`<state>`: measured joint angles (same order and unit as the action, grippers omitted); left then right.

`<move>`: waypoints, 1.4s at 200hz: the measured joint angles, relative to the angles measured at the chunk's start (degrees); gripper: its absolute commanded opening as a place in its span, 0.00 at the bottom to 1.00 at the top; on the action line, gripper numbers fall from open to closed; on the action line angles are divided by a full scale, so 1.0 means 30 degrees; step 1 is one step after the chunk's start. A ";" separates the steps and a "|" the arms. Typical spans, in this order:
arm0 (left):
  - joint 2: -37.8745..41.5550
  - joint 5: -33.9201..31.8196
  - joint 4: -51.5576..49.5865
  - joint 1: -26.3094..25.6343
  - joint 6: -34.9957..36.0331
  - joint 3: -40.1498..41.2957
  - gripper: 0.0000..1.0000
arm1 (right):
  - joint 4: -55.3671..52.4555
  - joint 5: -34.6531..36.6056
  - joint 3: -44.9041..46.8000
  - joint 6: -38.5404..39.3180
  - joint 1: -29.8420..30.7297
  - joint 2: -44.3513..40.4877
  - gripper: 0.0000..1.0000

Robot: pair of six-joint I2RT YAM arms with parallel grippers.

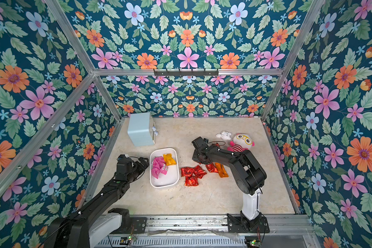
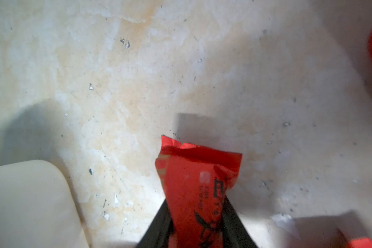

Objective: Put the tea bags into the storage box
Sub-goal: Pick up the tea bag from the center of the board, then place the tea bag in the storage box.

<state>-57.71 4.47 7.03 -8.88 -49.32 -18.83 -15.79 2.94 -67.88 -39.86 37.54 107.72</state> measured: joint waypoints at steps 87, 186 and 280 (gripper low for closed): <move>0.0000 -0.0102 -0.0124 0.0000 0.0000 -0.0415 0.99 | -0.0678 -0.1464 -0.2980 0.2994 0.2674 -0.0947 0.32; 0.0022 -0.0240 -0.0415 0.0000 -0.0160 -0.0321 0.99 | -0.1071 -0.2798 -0.2368 0.4175 0.6135 -0.0357 0.38; 0.0007 -0.0029 -0.0364 0.0000 -0.0437 -0.0342 0.99 | -0.1224 -0.2521 -0.3534 0.4080 0.6266 -0.0226 0.61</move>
<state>-57.69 4.38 5.93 -8.88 -50.63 -19.86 -19.46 -4.62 -78.48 -27.62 56.34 107.04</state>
